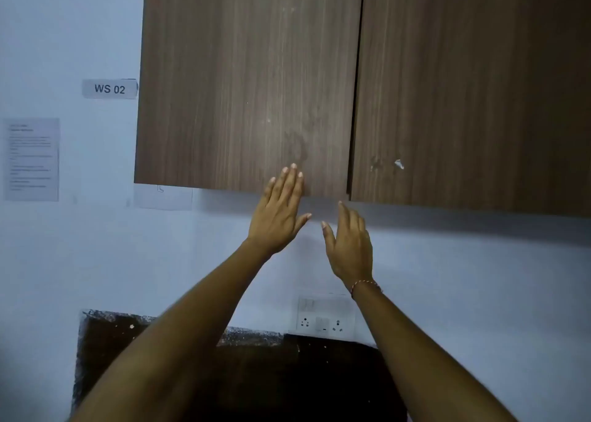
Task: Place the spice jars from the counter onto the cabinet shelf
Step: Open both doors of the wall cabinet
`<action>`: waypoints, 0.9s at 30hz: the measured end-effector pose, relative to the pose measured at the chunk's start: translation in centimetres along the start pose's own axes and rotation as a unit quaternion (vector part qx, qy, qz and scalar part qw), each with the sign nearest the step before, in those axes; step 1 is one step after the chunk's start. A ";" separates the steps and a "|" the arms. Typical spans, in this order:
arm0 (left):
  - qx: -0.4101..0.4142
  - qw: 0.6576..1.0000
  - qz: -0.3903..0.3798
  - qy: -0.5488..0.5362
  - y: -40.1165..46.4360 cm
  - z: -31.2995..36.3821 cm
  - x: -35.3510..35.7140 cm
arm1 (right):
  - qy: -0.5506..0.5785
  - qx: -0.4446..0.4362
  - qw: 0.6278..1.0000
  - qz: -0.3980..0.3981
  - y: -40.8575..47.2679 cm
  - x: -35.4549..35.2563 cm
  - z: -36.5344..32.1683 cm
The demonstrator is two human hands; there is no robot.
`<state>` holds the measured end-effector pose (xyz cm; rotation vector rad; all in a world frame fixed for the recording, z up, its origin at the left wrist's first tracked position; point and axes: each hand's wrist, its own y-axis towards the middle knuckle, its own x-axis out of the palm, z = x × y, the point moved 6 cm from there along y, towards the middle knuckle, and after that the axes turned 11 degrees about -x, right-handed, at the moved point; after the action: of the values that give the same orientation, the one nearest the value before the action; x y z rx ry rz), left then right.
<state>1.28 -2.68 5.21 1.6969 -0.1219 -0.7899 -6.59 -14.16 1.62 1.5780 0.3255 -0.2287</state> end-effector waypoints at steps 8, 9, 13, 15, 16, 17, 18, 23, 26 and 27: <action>0.028 0.998 -0.060 0.013 2.5 -0.2 3.9 | 0.386 0.285 0.869 0.120 3.1 4.7 2.2; 0.032 0.998 -0.063 0.006 2.6 -0.1 4.0 | 0.429 0.305 0.839 0.141 3.3 4.7 2.0; 0.037 0.997 -0.072 0.003 2.7 0.5 3.8 | 0.560 0.396 0.700 0.198 3.8 5.3 1.8; 0.044 0.996 -0.082 0.009 2.5 0.7 3.7 | 0.588 0.437 0.650 0.204 4.0 5.3 1.8; 0.047 0.995 -0.085 0.012 2.3 0.8 3.6 | 0.607 0.446 0.625 0.202 4.1 5.2 1.7; 0.048 0.995 -0.084 0.013 2.2 0.8 3.4 | 0.625 0.453 0.605 0.198 4.1 5.1 1.5; 0.048 0.996 -0.081 0.010 2.1 0.8 3.1 | 0.639 0.453 0.590 0.195 4.1 4.9 1.3; 0.024 0.996 -0.060 -0.056 1.6 1.5 0.5 | 0.694 0.449 0.527 0.199 3.3 3.2 0.0; -0.007 0.993 -0.050 -0.106 1.2 2.1 -1.5 | 0.698 0.451 0.523 0.190 2.5 1.6 -0.6; -0.022 0.990 -0.048 -0.129 1.1 2.3 -2.2 | 0.693 0.449 0.533 0.182 2.4 1.0 -0.8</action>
<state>-1.35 -3.82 6.97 1.5630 -0.2004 -1.0755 -4.85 -13.33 3.51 2.5079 1.2175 1.5847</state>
